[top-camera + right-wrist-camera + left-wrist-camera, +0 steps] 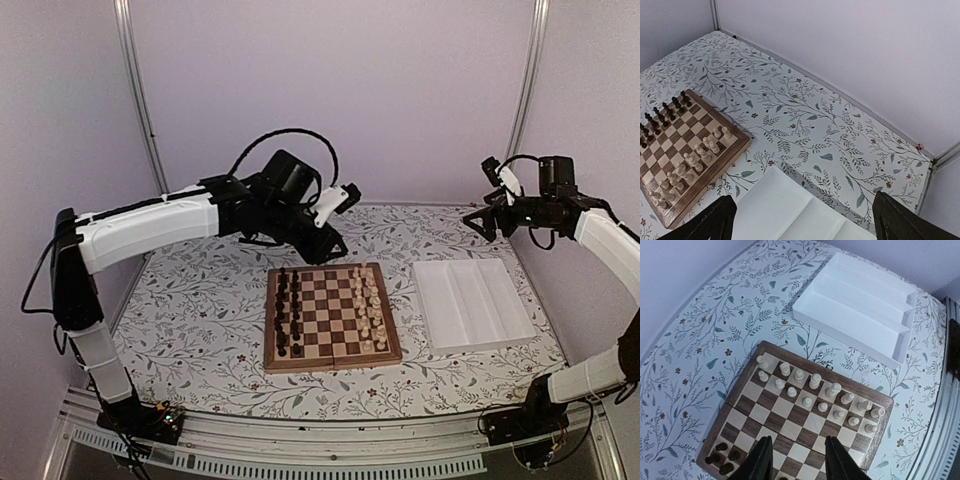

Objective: Set up the chess pieces on the board
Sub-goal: Reset both arms

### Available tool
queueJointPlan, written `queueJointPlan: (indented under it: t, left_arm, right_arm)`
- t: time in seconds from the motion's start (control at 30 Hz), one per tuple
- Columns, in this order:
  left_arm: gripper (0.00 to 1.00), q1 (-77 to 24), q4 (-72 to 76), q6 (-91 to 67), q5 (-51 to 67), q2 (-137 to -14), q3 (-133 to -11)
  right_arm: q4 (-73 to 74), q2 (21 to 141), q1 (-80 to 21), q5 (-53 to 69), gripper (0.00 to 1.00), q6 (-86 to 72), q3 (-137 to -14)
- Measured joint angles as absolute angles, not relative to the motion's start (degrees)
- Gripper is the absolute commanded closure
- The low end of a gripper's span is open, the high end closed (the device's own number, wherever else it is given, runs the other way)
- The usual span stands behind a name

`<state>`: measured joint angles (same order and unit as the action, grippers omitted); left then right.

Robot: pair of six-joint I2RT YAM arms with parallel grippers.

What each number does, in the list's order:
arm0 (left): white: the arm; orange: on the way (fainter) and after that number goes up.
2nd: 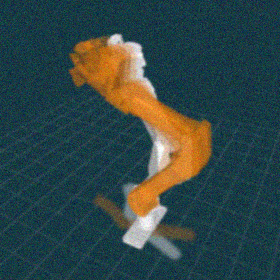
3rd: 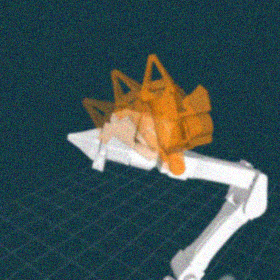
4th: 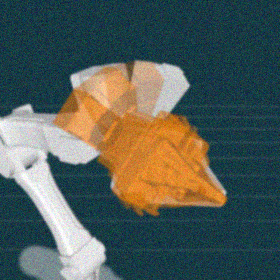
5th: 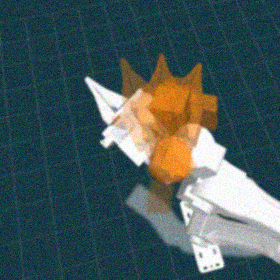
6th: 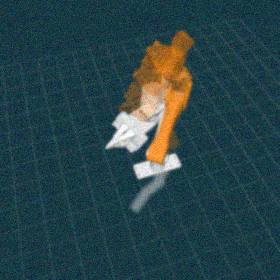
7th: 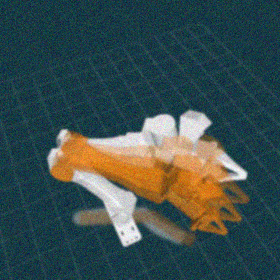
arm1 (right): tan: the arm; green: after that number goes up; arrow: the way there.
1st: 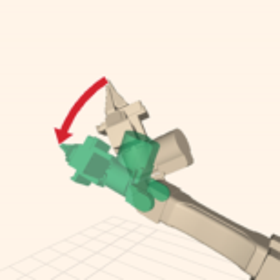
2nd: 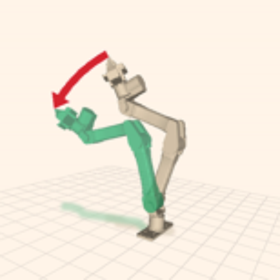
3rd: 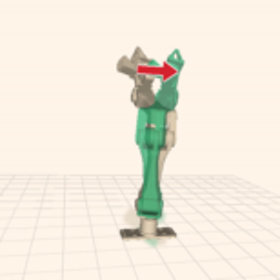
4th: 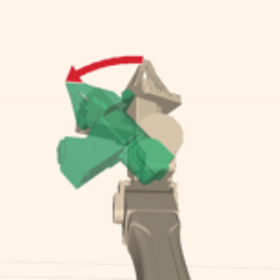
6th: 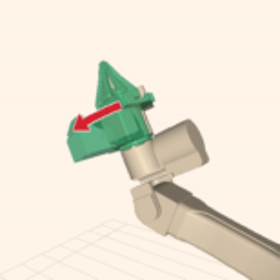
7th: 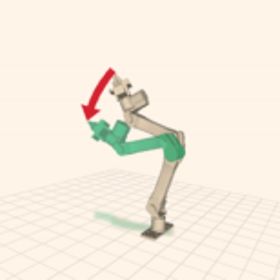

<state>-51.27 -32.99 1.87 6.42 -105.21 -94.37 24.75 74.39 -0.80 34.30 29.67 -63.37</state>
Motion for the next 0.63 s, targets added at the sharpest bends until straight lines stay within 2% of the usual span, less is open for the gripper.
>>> queueJointPlan:
  t: [0.13,0.4,0.63]
  left_arm:
    - [0.45,-48.99,-32.42,2.63,-0.12,-95.64,-88.27]
    - [0.02,-39.72,-22.20,3.20,-11.55,-79.33,-68.40]
    - [0.01,-37.39,-8.40,3.16,-17.23,-70.70,-56.64]
  right_arm:
    - [21.98,69.97,-0.78,25.17,0.01,23.73,-63.96]
    - [14.81,59.90,-0.73,16.56,0.01,15.62,-56.29]
    - [9.08,55.70,0.40,17.23,0.01,12.56,-48.80]
